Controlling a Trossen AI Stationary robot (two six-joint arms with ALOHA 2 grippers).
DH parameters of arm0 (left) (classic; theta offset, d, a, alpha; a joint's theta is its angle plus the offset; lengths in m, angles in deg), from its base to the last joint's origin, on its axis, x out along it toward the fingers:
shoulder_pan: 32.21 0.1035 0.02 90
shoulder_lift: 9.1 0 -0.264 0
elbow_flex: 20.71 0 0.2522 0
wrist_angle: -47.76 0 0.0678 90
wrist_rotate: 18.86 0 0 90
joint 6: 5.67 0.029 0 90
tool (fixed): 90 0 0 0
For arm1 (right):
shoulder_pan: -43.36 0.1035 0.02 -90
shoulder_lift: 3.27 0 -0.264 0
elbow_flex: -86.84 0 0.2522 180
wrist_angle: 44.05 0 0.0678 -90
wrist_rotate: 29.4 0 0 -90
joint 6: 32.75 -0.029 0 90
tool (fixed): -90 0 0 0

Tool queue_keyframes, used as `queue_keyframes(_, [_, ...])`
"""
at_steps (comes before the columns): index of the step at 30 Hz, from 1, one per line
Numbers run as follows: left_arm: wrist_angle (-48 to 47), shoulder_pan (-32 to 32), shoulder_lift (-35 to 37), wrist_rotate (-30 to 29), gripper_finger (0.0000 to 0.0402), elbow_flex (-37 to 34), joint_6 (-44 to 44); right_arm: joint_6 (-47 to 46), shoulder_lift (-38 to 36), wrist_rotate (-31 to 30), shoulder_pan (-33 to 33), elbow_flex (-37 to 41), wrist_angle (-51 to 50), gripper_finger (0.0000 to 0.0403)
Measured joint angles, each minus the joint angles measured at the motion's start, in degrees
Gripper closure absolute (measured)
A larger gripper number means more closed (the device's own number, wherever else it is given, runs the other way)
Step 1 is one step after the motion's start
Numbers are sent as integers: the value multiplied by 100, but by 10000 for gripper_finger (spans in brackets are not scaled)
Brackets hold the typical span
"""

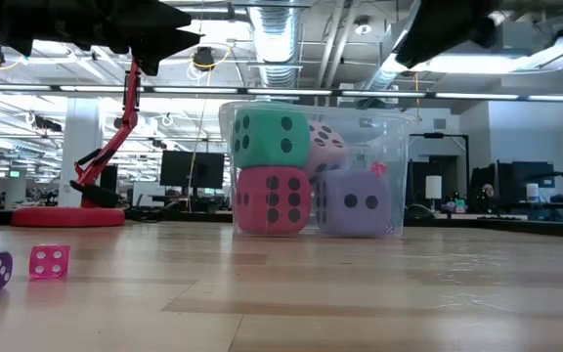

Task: Pick & Place Dice
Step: Put the small green die into the transparent bin, then put the small red die into the transparent bin

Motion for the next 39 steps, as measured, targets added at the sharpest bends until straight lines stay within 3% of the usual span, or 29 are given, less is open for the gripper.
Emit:
queue_keyframes(14, [-6,0,2,0,221,-2,123,1090,429,-55,-1475,-1,361,280])
queue_keyframes(27, [-27,1,2,1,221,-1,125,1224,435,-3,-1660,1,243,161])
queue_keyframes(33, [-27,0,2,0,221,0,125,1252,387,75,-1611,2,219,167])
queue_keyframes(39, [-35,2,2,2,221,-1,125,1206,297,536,-1352,-170,269,216])
